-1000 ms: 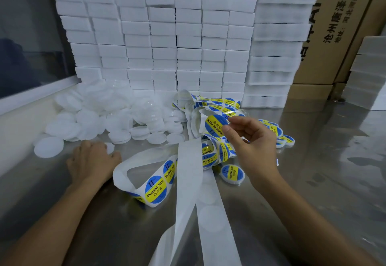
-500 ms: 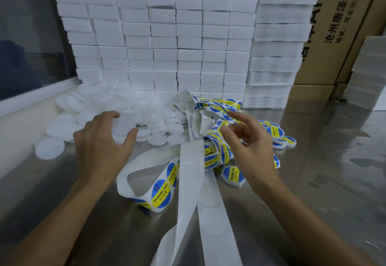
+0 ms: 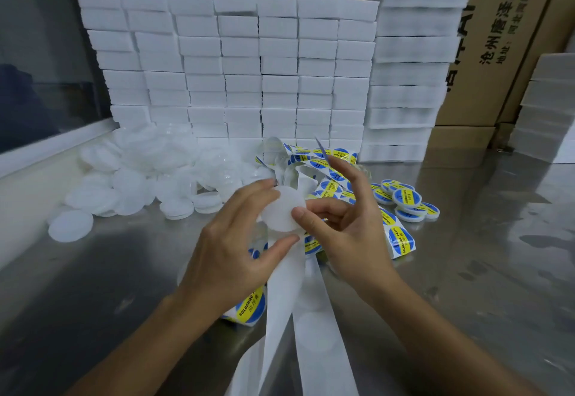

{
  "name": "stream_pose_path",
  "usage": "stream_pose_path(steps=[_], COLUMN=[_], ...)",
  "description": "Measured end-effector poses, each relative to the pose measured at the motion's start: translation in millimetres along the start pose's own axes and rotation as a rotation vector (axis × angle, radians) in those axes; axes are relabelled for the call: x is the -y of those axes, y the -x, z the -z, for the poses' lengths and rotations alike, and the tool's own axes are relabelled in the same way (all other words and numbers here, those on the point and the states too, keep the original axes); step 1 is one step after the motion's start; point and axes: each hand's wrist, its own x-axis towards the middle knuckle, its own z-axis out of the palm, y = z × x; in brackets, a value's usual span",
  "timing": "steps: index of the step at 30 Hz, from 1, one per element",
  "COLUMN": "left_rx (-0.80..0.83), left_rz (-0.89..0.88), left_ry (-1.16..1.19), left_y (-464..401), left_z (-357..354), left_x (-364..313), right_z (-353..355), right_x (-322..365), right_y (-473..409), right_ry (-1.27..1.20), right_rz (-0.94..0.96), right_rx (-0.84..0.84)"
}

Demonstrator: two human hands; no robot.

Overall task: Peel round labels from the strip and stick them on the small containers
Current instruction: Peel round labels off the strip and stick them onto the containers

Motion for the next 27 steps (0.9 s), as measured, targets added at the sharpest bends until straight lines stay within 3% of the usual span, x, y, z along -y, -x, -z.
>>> stream_pose_path(steps=[3,6,12,18,20,24,27], left_rx=[0.001,0.004,-0.055,-0.122,-0.141,-0.150,-0.133], left_rz=[0.577,0.864,1.035,1.132,1.152,1.161,1.146], left_ry=[0.585,0.890,1.076,1.158,1.158,1.171,1.184], left_y=[-3.5,-8.5,-12.7,-12.3,-11.2,-10.1,-10.7], left_z=[-1.8,-1.3,-0.5,0.7,0.4,-0.6,-1.3], left_x=[-10.2,-8.3,-10.3,-4.8,-3.1,-1.6,-3.9], right_z=[3.2,4.8,4.9,12.7,18.5,17.4,12.2], right_x=[1.0,1.6,0.2,0.1,3.0,8.5,8.1], right_y=[-1.5,-1.8,-1.0,-8.1,-10.0,-9.5,-6.8], right_ry=[-0.005,-0.025,-0.024,0.212,0.149,-0.118,-0.122], right_rz=[-0.005,-0.006,-0.009,0.128,0.131,-0.079,-0.116], right_rx=[-0.015,-0.027,-0.041,-0.242,-0.237,-0.169,-0.123])
